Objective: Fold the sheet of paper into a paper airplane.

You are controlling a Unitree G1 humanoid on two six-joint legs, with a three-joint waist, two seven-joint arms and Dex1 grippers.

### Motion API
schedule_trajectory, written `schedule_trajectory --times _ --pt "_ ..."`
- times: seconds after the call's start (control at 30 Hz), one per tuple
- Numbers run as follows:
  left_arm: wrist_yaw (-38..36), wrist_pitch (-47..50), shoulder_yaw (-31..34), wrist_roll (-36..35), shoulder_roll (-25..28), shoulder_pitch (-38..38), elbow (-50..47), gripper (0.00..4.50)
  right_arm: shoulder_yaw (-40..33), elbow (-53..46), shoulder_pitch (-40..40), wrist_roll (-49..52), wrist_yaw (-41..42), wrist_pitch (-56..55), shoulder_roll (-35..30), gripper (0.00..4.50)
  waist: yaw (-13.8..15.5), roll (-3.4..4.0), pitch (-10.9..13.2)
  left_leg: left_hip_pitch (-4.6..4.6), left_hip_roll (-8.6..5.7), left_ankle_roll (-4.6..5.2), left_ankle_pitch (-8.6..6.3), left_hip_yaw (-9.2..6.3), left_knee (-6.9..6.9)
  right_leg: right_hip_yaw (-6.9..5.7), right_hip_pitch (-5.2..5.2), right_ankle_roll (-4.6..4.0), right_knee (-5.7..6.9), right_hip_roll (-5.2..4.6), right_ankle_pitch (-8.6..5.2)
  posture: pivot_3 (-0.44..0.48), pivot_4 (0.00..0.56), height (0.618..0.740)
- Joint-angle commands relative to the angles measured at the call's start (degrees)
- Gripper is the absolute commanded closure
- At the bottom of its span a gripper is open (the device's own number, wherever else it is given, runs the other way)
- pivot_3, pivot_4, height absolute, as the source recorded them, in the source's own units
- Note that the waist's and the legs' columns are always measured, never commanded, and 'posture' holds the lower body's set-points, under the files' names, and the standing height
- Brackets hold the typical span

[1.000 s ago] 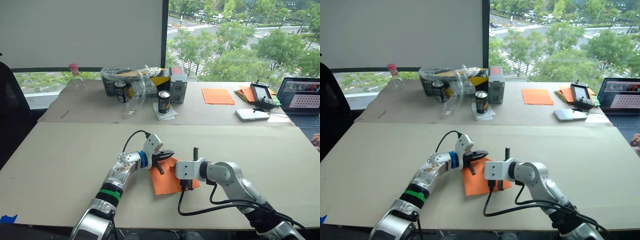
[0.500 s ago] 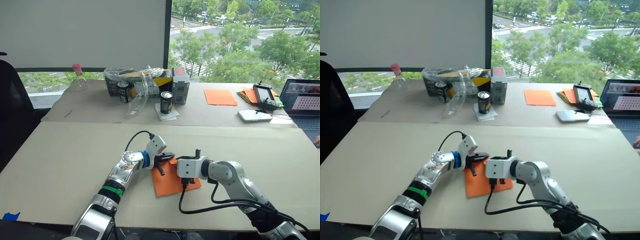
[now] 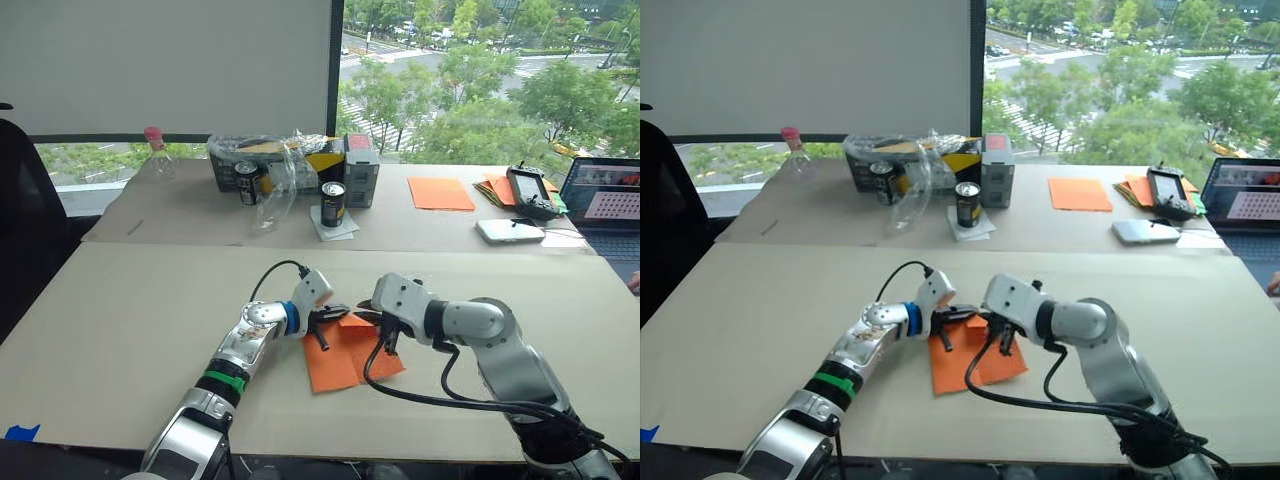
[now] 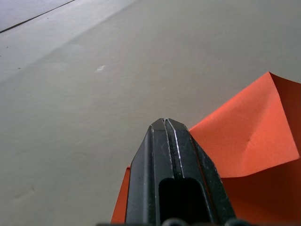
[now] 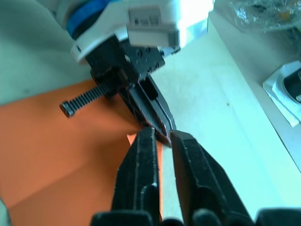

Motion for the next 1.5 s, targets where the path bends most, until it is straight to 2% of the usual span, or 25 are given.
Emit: schedule_trajectory --times 0.03,0.3,0.63,1.07,1.23,1.43,1.5 --pt "0.97 1.42 -1.18 2.69 0.84 1.83 3.38 4.5 -0.06 2.67 0.13 0.97 -5.26 3.43 2.97 4.48 -0.04 0.0 0.0 -0.03 -0.03 0.0 0.0 0.02 0.0 0.01 -0.03 -0.01 0.0 -0.03 0.01 0.0 0.15 0.715" --pt "1.27 1.54 -1.02 2.79 1.12 2.08 2.62 4.5 -3.13 12.2 4.75 5.86 -14.52 3.45 12.61 4.48 -0.16 0.03 0.01 -0.07 -0.02 0.0 0.01 0.03 0.0 0.04 -0.13 -0.04 0.06 -0.02 0.02 0.0 0.15 0.715" --pt "0.59 3.35 -0.37 1.23 1.39 4.08 -1.74 4.5 -2.66 18.79 6.16 7.35 -19.63 0.17 14.19 4.48 -0.49 0.04 0.0 -0.02 0.0 0.0 0.0 0.04 0.0 0.04 -0.11 -0.02 0.09 -0.01 0.01 0.0 0.15 0.715" --pt "1.61 6.7 0.62 0.91 2.45 6.0 -6.93 4.5 -5.03 20.97 6.5 10.88 -26.74 0.9 18.31 4.48 -0.56 0.05 0.0 0.02 0.02 0.0 0.0 0.03 -0.03 0.05 -0.1 -0.03 0.1 0.02 0.01 0.0 0.15 0.715" --pt "1.47 6.78 -0.07 1.24 2.27 6.22 -7.18 4.5 -5.06 20.21 6.87 10.33 -28.99 1.16 18.17 4.48 -0.43 0.05 0.0 0.02 0.02 0.0 0.0 0.03 -0.03 0.05 -0.1 -0.03 0.1 0.02 0.01 0.0 0.15 0.715" --pt "1.33 6.16 -1.0 1.66 2.02 6.34 -6.36 4.5 0.07 18.23 6.66 5.3 -29.37 -0.92 12.7 4.48 -0.14 0.05 -0.01 0.0 0.01 0.0 0.0 0.03 -0.03 0.04 -0.09 -0.01 0.08 0.02 0.01 0.0 0.15 0.715" --pt "1.41 5.98 -1.17 1.66 1.86 6.07 -5.93 4.5 0.04 17.78 7.62 5.88 -30.0 0.17 12.65 4.48 -0.04 0.05 0.0 0.0 0.0 0.0 0.0 0.03 -0.03 0.04 -0.08 -0.01 0.06 0.0 0.0 0.0 0.15 0.715"
